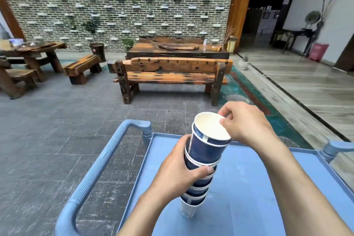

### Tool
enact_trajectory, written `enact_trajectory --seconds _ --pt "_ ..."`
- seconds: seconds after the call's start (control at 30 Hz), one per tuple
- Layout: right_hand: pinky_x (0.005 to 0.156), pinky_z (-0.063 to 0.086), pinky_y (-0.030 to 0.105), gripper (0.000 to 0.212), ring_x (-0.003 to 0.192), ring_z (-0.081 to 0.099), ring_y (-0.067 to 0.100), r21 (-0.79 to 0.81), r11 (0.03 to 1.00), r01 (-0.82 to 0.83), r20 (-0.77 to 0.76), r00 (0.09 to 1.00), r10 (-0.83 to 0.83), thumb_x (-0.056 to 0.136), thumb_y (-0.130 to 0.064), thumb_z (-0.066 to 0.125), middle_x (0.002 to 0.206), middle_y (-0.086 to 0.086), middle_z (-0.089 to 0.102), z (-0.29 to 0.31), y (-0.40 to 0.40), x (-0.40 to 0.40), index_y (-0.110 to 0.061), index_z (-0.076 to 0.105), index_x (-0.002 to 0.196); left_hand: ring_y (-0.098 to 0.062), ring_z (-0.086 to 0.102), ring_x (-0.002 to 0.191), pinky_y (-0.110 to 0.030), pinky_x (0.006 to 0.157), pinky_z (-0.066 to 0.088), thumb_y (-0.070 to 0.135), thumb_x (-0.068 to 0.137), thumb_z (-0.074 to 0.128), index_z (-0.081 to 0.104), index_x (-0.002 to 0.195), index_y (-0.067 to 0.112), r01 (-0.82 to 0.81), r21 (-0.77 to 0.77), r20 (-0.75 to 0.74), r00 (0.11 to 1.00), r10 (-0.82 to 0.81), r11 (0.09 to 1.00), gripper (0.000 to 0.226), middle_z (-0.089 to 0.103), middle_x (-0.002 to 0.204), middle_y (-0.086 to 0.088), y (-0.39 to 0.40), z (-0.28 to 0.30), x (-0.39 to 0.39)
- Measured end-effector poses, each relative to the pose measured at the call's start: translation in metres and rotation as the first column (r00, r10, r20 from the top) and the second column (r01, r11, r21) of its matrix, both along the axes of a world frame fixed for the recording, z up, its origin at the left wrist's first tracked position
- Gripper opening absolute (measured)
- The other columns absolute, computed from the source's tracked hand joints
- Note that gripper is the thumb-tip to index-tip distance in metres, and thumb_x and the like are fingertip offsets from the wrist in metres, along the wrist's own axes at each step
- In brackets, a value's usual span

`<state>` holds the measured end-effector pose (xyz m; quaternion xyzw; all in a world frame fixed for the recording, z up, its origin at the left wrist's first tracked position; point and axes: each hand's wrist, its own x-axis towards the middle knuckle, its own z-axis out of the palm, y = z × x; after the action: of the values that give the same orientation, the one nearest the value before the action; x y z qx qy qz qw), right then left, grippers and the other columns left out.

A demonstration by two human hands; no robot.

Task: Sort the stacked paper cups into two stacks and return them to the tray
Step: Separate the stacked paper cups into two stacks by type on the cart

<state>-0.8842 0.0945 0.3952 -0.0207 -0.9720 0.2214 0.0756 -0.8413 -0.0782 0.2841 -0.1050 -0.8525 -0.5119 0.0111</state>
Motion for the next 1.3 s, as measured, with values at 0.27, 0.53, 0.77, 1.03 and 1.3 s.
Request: enact_trajectory --seconds 0.27,0.53,0.77,1.03,1.3 --pt "0.058 0.051 0.034 0.021 0.049 0.057 0.017 -0.396 0.917 0.051 -0.308 0.933 -0.185 0.065 -0.024 0.055 0.049 -0.009 0.065 0.053 0.099 0.008 -0.027 0.07 0.079 0.003 0.046 0.124 -0.028 0.1 0.042 0.064 0.055 0.072 0.028 0.133 0.056 -0.002 -0.007 0.012 1.0 0.002 1.0 0.09 0.049 0.135 0.029 -0.01 -0.008 -0.006" --pt "0.075 0.051 0.036 0.03 0.084 0.066 0.032 0.012 0.909 0.416 0.092 0.905 -0.415 0.079 -0.013 0.051 0.089 0.009 0.073 -0.091 0.157 -0.001 -0.025 0.07 0.099 -0.007 0.047 0.126 -0.033 0.098 0.041 0.053 0.063 0.082 0.027 0.135 0.056 0.005 -0.008 0.026 1.0 -0.005 1.0 0.09 0.048 0.135 0.026 -0.017 -0.017 -0.011" --pt "0.08 0.045 0.036 0.034 0.107 0.056 0.036 0.128 0.817 0.562 0.242 0.782 -0.575 0.08 -0.008 0.044 0.114 0.014 0.066 -0.168 0.166 0.011 -0.024 0.062 0.105 -0.009 0.052 0.122 -0.033 0.096 0.043 0.045 0.067 0.082 0.029 0.131 0.061 0.006 -0.002 0.037 0.999 -0.006 1.0 0.085 0.045 0.125 0.039 -0.018 -0.019 -0.015" --pt "0.073 0.043 0.032 0.019 0.093 0.052 0.029 0.126 0.828 0.546 0.327 0.765 -0.555 0.08 -0.021 0.046 0.11 0.003 0.065 -0.172 0.169 0.015 -0.033 0.057 0.091 -0.005 0.05 0.121 -0.029 0.094 0.042 0.045 0.065 0.082 0.028 0.122 0.07 0.025 0.019 0.014 1.0 -0.025 1.0 0.082 0.04 0.117 0.049 -0.016 -0.021 -0.014" --pt "0.08 0.044 0.034 0.031 0.107 0.059 0.022 -0.003 0.89 0.455 0.052 0.889 -0.454 0.085 -0.045 0.053 0.112 -0.009 0.067 -0.123 0.135 0.014 -0.033 0.058 0.113 0.001 0.046 0.127 -0.031 0.103 0.042 0.052 0.059 0.079 0.029 0.134 0.059 0.063 0.111 0.031 0.997 -0.067 0.992 0.09 0.04 0.123 0.051 -0.016 -0.023 -0.014"
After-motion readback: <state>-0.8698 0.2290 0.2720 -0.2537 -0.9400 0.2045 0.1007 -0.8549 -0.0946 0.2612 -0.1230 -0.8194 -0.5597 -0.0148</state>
